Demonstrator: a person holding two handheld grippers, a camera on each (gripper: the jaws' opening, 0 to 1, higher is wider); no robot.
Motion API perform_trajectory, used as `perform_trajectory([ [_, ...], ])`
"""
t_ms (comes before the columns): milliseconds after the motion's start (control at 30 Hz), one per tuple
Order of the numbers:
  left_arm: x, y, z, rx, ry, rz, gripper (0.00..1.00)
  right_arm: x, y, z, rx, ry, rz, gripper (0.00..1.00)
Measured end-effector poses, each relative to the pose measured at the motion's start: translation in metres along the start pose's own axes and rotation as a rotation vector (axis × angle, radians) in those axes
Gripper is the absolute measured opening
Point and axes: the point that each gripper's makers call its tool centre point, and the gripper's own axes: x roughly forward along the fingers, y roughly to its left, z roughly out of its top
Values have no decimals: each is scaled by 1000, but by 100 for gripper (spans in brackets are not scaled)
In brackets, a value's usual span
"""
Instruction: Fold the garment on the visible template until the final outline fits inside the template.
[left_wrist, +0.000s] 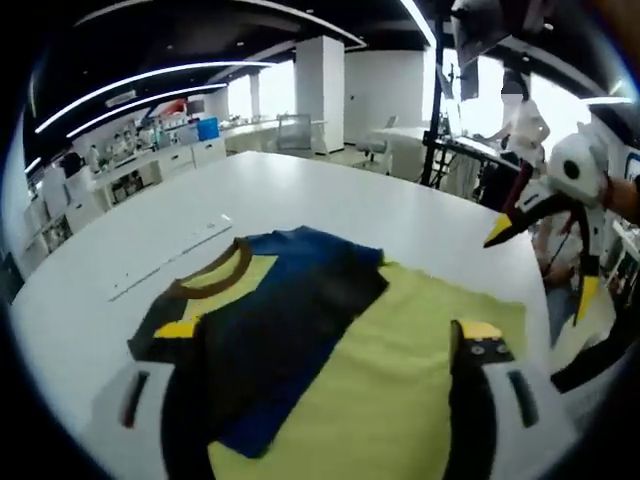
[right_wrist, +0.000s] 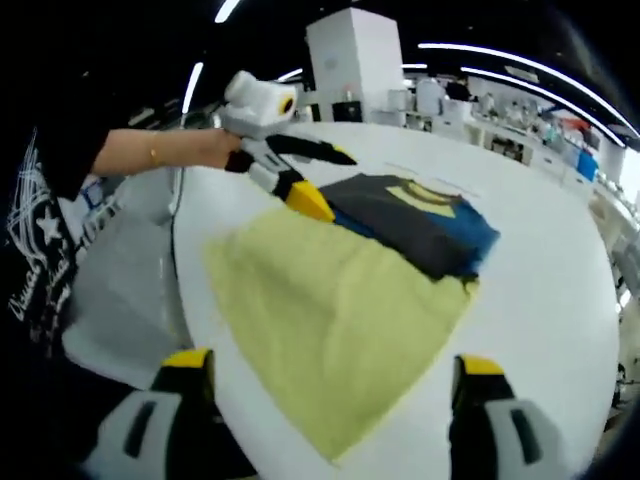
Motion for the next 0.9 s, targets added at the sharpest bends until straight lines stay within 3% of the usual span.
perform_trajectory([
  [167, -26, -2, -16, 4, 15, 10, 99, 1, 6, -4, -26, 21, 19, 99],
  [267, -44, 0, -36, -15, 46, 11, 98, 1, 10, -6, -42, 27, 38, 97],
  [433, -70, -4, -61, -41, 61, -18, 94, 0, 16, -11, -59, 47, 66, 84],
  [533, -89, -13, -74, -39, 78, -52, 90, -1, 18, -14, -71, 59, 78, 84],
  [900, -129, -34, -112, -67, 129, -55, 84, -2, 22, -29, -77, 109, 94, 83],
])
